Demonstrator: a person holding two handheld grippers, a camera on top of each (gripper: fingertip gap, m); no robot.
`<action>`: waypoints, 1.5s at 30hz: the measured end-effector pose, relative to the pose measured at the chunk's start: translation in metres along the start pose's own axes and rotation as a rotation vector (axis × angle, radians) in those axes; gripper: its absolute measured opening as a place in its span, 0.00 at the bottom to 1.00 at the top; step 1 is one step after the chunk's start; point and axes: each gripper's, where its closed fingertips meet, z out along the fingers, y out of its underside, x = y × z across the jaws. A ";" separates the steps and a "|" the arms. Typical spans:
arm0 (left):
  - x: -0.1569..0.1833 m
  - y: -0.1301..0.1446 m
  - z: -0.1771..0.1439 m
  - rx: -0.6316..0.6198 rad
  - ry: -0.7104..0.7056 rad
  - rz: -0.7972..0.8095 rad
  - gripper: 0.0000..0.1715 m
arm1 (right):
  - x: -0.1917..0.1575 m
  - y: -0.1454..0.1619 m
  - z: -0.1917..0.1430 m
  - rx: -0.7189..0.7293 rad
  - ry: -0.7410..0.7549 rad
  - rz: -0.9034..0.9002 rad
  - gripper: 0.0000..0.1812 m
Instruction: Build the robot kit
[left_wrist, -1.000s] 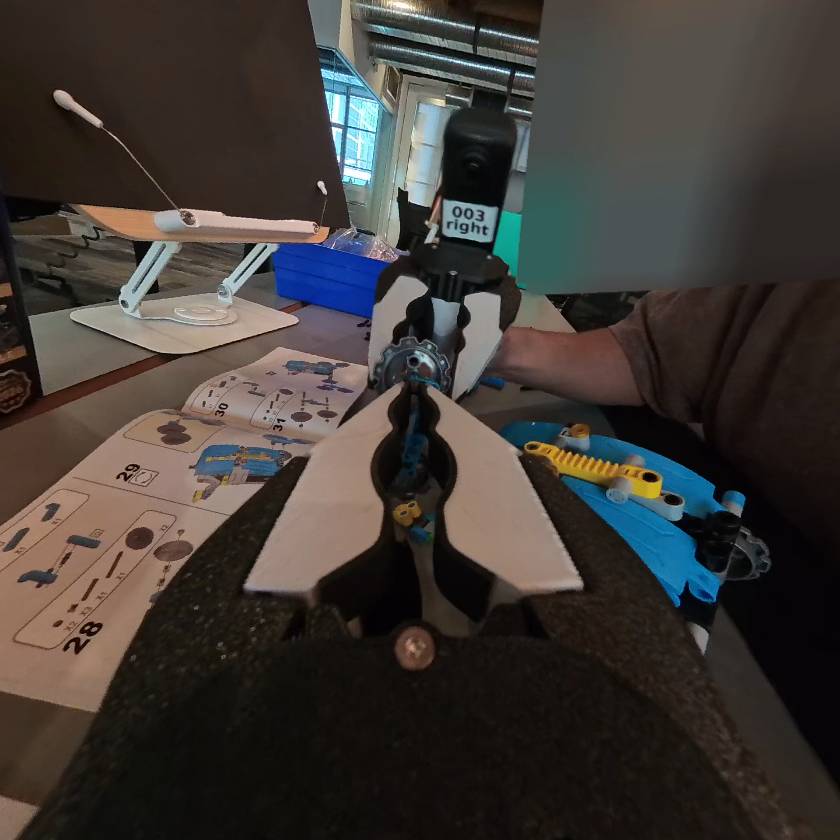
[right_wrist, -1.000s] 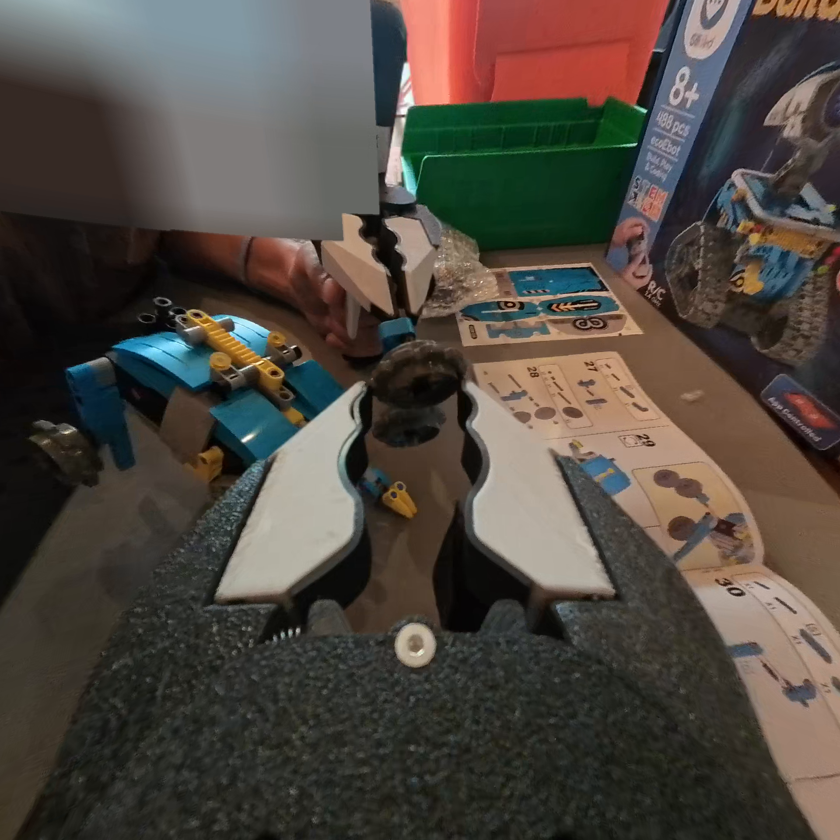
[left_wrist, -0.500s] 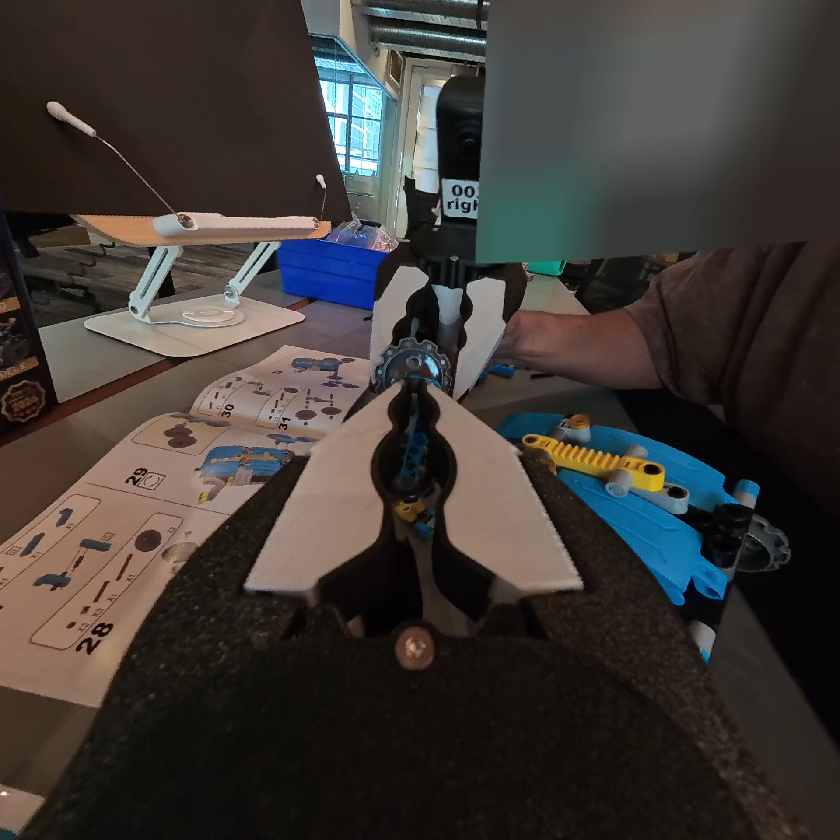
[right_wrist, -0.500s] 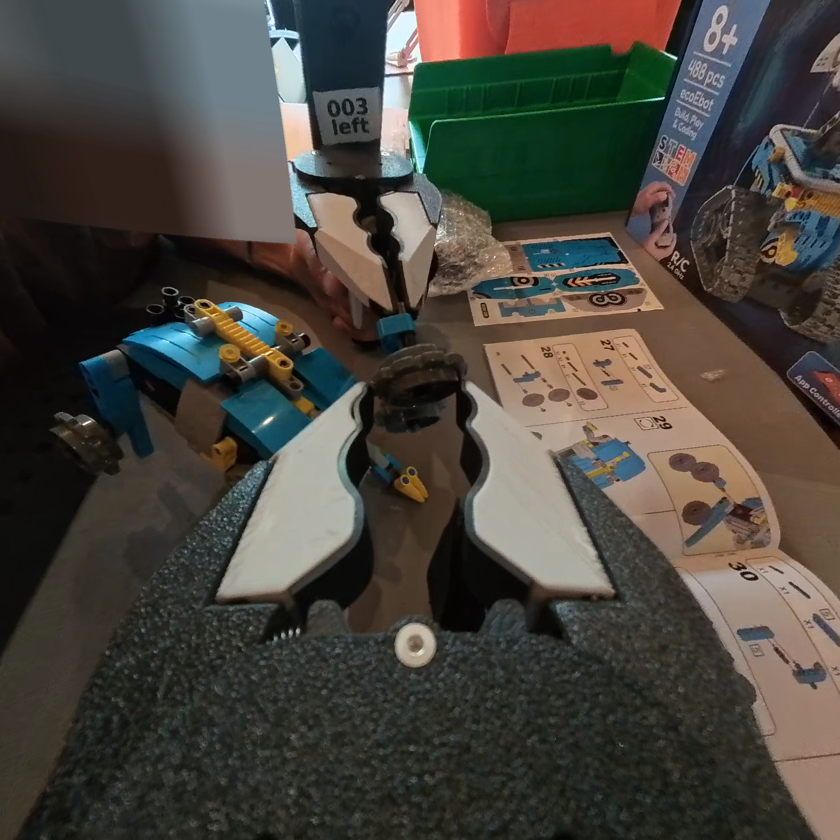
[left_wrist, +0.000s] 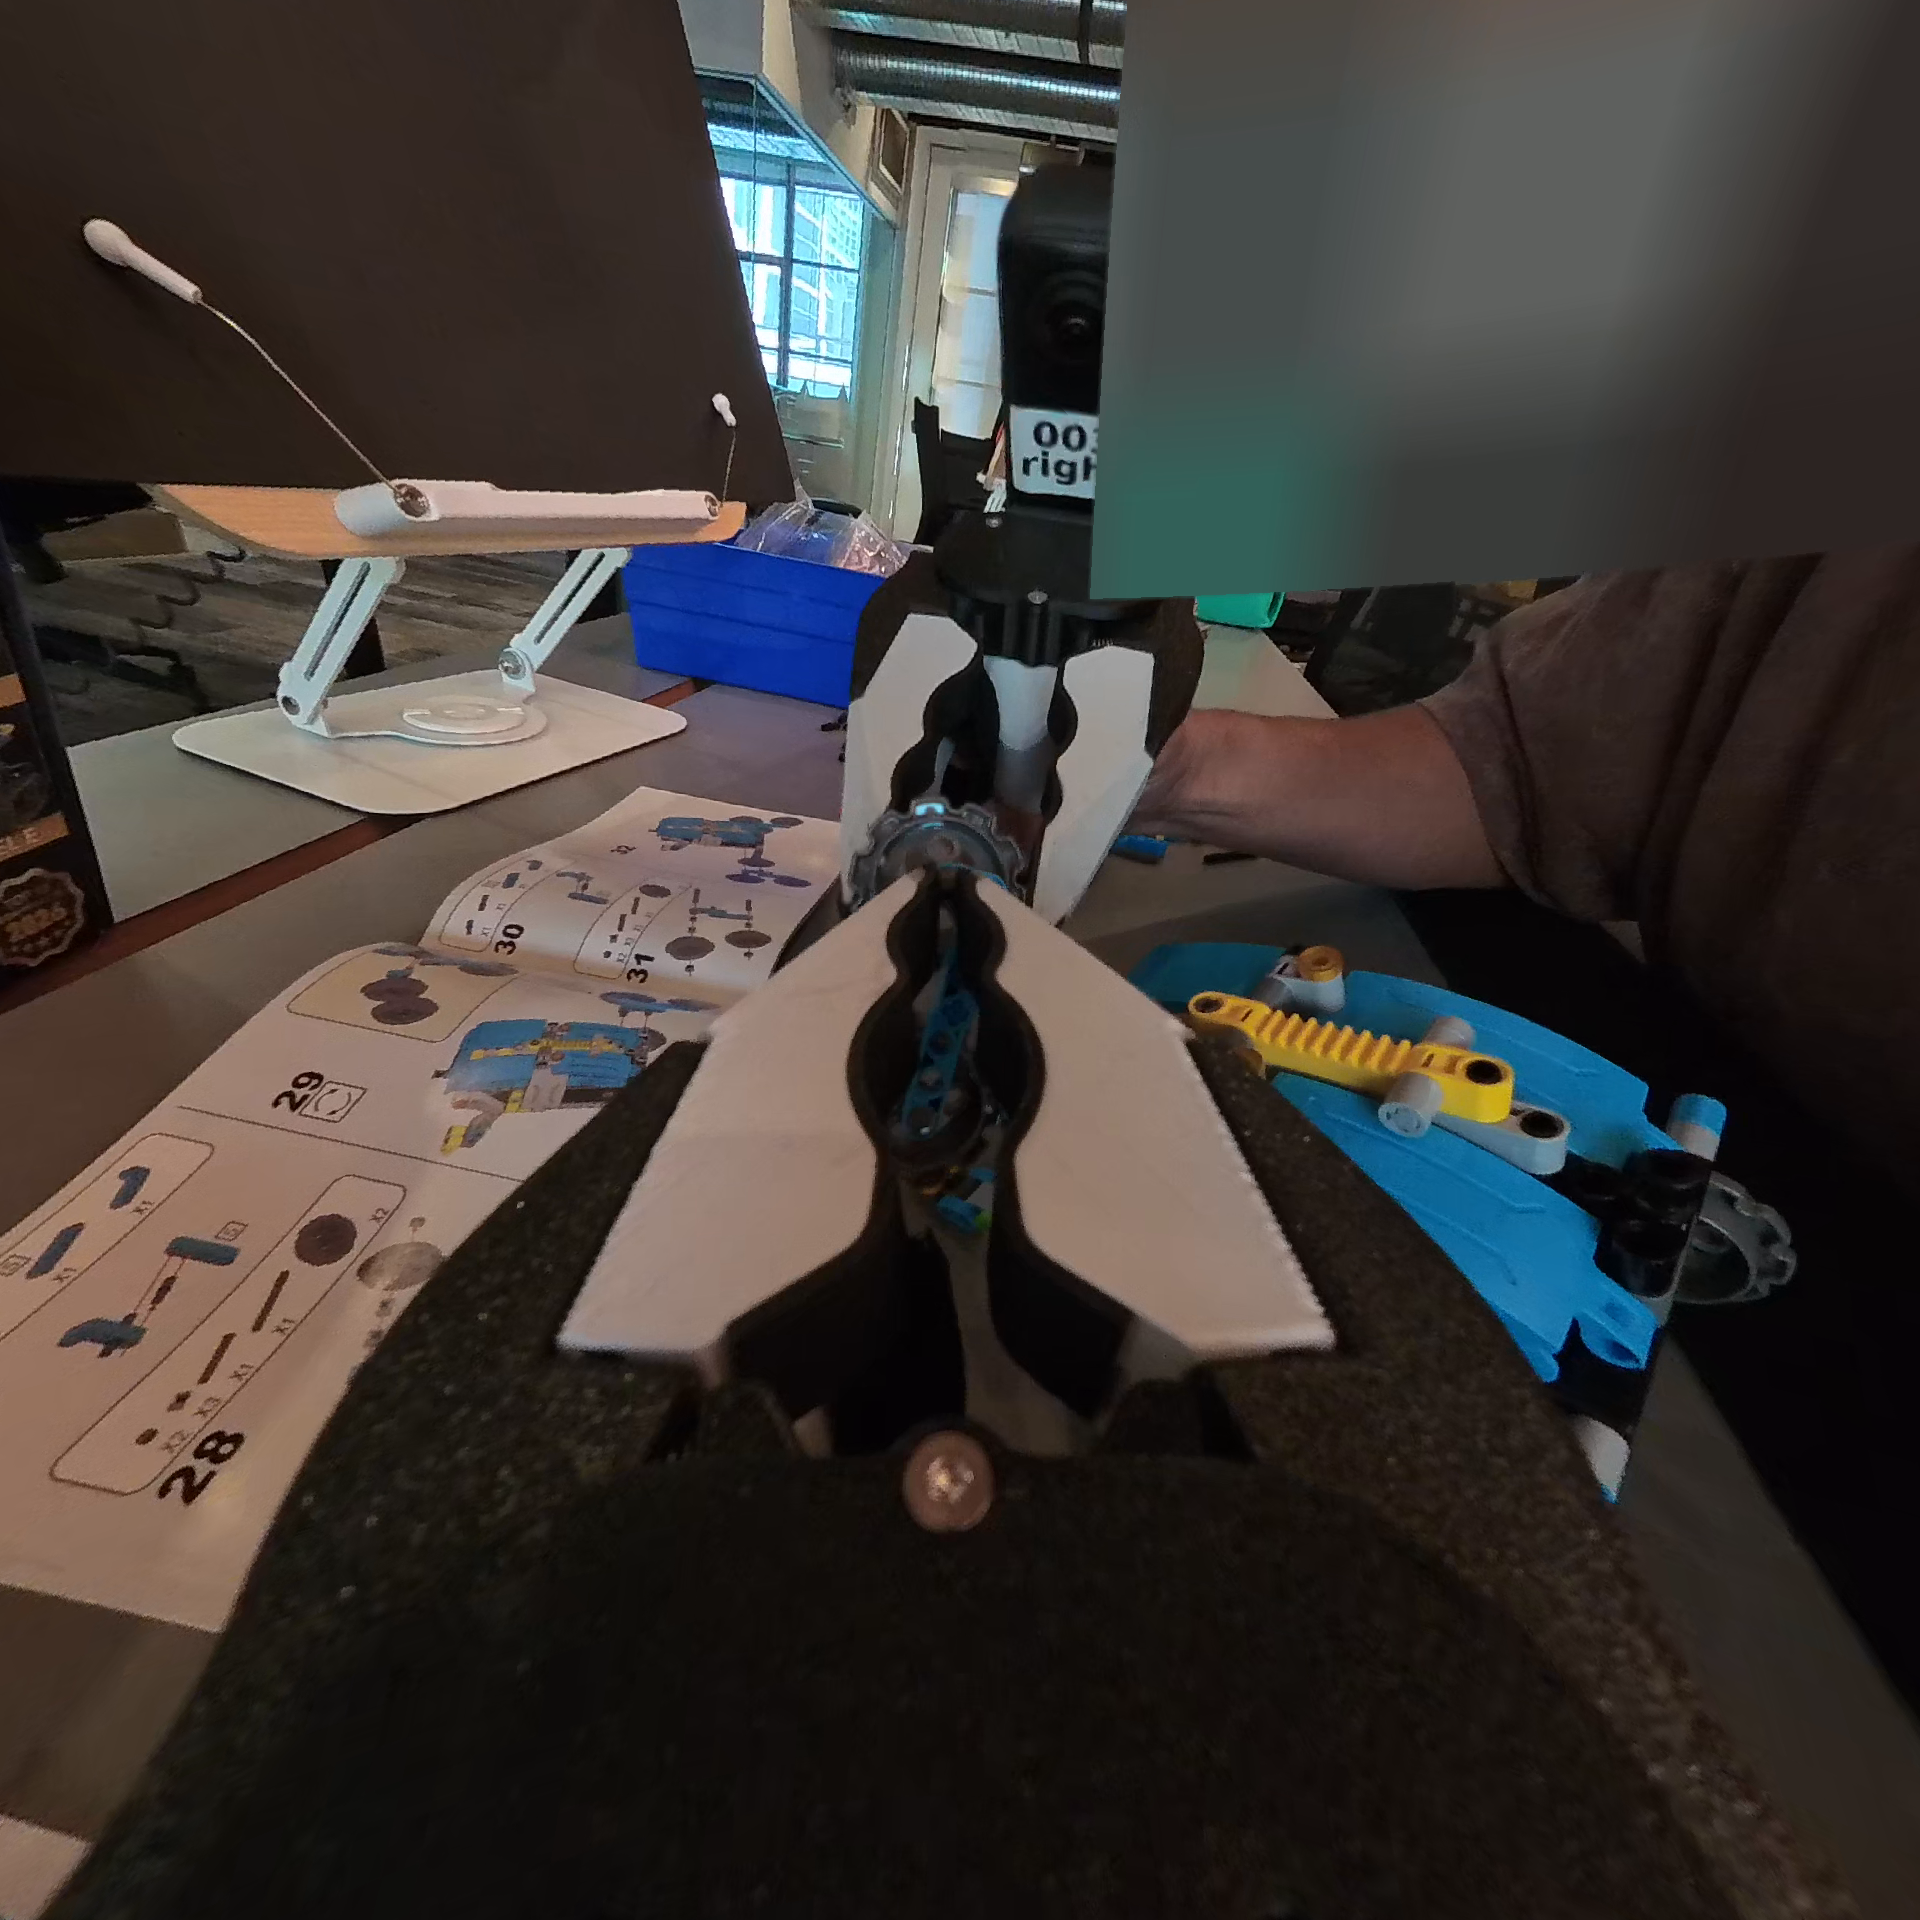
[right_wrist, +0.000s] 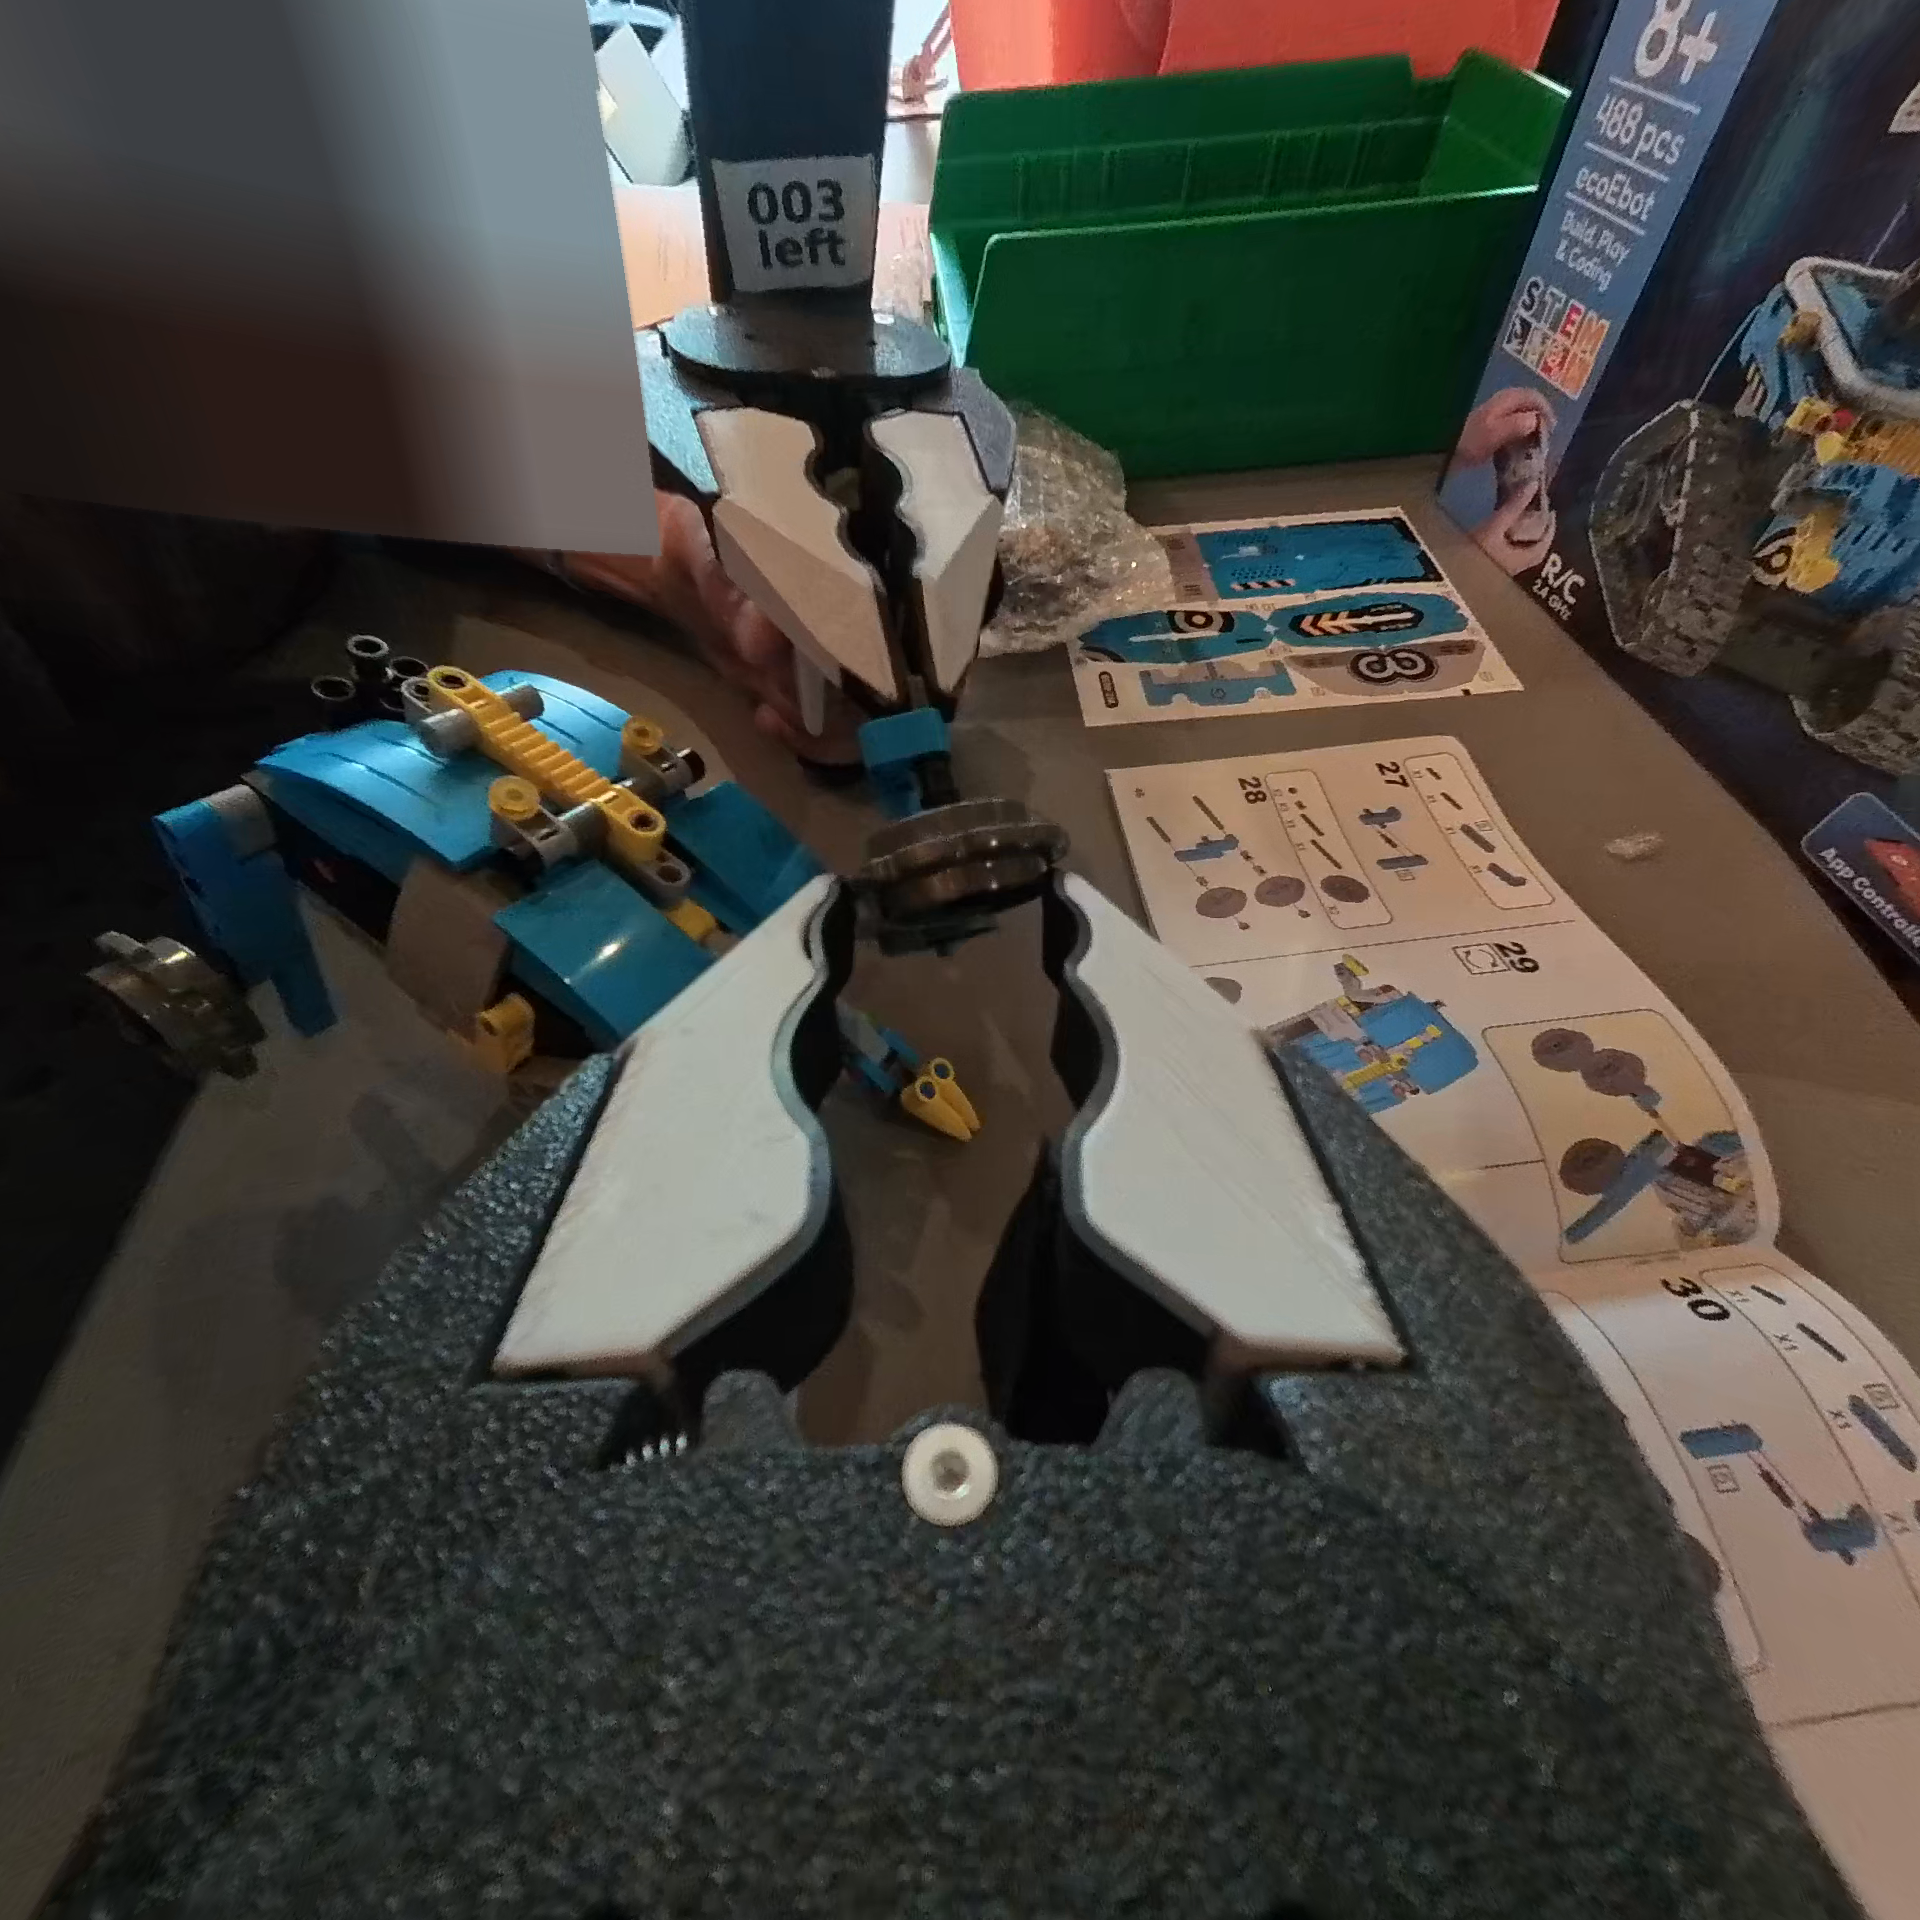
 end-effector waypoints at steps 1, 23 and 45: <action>0.000 0.000 0.000 -0.003 0.000 0.003 0.02 | 0.000 0.002 0.001 -0.009 0.003 -0.004 0.20; -0.004 0.001 -0.001 -0.004 0.060 -0.096 0.02 | 0.007 -0.033 -0.013 0.047 0.152 -0.095 0.20; -0.006 -0.011 0.003 0.139 0.085 -0.358 0.01 | 0.024 -0.044 -0.017 0.082 0.390 -0.227 0.22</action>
